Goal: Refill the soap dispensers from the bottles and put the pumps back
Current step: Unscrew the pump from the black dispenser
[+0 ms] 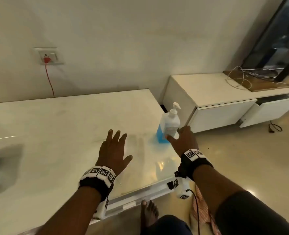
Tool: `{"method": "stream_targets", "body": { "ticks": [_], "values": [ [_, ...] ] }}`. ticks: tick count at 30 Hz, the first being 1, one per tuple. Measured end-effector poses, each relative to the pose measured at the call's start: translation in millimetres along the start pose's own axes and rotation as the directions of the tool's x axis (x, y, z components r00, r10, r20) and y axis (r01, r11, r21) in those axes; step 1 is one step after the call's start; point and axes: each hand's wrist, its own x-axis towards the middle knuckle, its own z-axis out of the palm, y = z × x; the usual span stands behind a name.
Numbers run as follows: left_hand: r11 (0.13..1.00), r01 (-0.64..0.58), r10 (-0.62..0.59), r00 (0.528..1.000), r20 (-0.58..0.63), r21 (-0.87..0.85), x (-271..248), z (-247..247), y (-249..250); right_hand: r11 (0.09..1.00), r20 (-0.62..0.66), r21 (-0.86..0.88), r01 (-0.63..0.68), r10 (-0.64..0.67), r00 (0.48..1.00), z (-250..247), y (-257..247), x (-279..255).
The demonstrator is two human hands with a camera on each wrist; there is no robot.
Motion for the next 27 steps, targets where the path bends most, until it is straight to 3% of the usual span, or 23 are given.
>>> {"method": "stream_targets", "body": {
  "ticks": [3, 8, 13, 19, 27],
  "values": [
    [0.991, -0.068, 0.059, 0.995, -0.077, -0.118, 3.9, 3.2, 3.4, 0.983, -0.034, 0.183, 0.020, -0.014, 0.999, 1.8, 6.0, 15.9],
    [0.974, -0.096, 0.063, 0.984, -0.164, -0.203, -4.2, 14.0, -12.4, 0.963, 0.000, 0.243, 0.114, -0.117, 0.993, 11.6, -3.2, 48.8],
    [0.977, 0.014, -0.038, 0.993, -0.108, -0.212, -18.5, 15.4, -34.5, 0.967, 0.066, 0.236, 0.093, -0.111, 0.992, 19.4, -7.6, 64.6],
    [0.976, 0.086, -0.093, 0.995, -0.025, -0.201, -27.8, 6.8, -33.0, 0.977, 0.107, 0.188, 0.097, -0.119, 0.987, 42.1, -37.2, 44.0],
    [0.980, 0.100, -0.106, 0.994, -0.030, -0.173, -47.5, -4.0, -44.4, 0.945, 0.278, 0.166, 0.282, -0.320, 0.906, 67.3, -88.7, 6.6]
  ]
}}
